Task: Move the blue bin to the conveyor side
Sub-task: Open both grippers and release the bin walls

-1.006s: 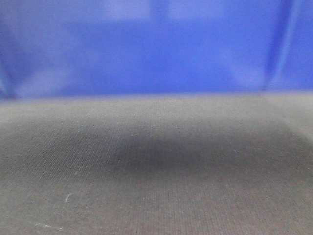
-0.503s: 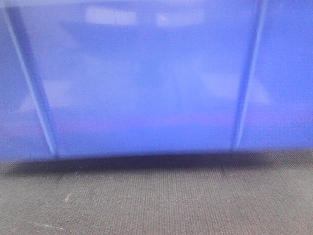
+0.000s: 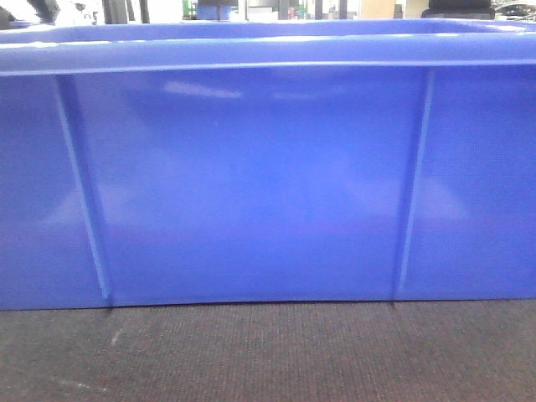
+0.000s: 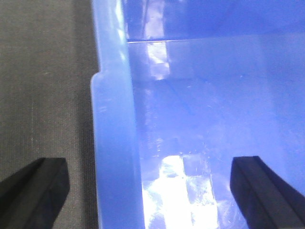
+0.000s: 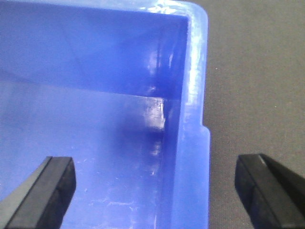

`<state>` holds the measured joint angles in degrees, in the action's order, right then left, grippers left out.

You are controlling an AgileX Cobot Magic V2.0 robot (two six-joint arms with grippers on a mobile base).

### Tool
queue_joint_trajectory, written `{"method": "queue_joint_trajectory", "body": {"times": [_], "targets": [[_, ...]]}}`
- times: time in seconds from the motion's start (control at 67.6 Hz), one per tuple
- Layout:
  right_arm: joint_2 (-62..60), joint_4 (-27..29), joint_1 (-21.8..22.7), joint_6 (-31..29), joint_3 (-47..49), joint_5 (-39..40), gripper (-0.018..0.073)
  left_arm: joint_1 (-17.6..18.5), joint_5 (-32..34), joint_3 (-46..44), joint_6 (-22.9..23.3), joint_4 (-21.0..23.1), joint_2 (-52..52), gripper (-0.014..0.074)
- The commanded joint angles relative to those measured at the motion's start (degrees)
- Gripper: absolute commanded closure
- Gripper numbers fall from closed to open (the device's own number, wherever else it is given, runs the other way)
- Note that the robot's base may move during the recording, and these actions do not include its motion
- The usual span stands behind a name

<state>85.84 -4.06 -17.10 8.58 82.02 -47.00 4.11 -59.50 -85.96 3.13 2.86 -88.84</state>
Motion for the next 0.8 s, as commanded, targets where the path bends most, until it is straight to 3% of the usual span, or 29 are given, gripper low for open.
{"method": "queue_joint_trajectory", "body": {"times": [0.0, 0.163, 0.37, 0.474, 0.592, 0.784], "targets": [[-2.5, -0.5, 0.0, -0.5, 0.3, 0.9, -0.0002, 0.2, 0.4, -0.4, -0.1, 0.4, 1.7, -0.0002], [-9.4, -0.5, 0.0, -0.5, 0.3, -0.1, 0.0111, 0.2, 0.1, -0.4, -0.1, 0.4, 6.8, -0.0002], [-21.3, -1.9, 0.0, -0.5, -2.0, -3.0, 0.0505, 0.2, 3.9, 5.1, -0.5, -3.5, 20.0, 0.0027], [-28.6, -3.1, 0.0, -0.5, -7.6, -1.6, 0.0646, 0.2, 9.5, 13.4, -0.5, -4.2, 28.9, 0.0137], [-38.2, -4.2, 0.0, -0.5, -17.7, 2.2, 0.0636, 0.2, 15.9, 25.4, -0.5, -4.2, 40.7, 0.0368], [-54.2, -5.5, 0.0, -0.5, -34.5, 7.2, 0.0636, 0.2, 21.8, 40.4, -0.5, -4.2, 56.2, 0.0624]]}}
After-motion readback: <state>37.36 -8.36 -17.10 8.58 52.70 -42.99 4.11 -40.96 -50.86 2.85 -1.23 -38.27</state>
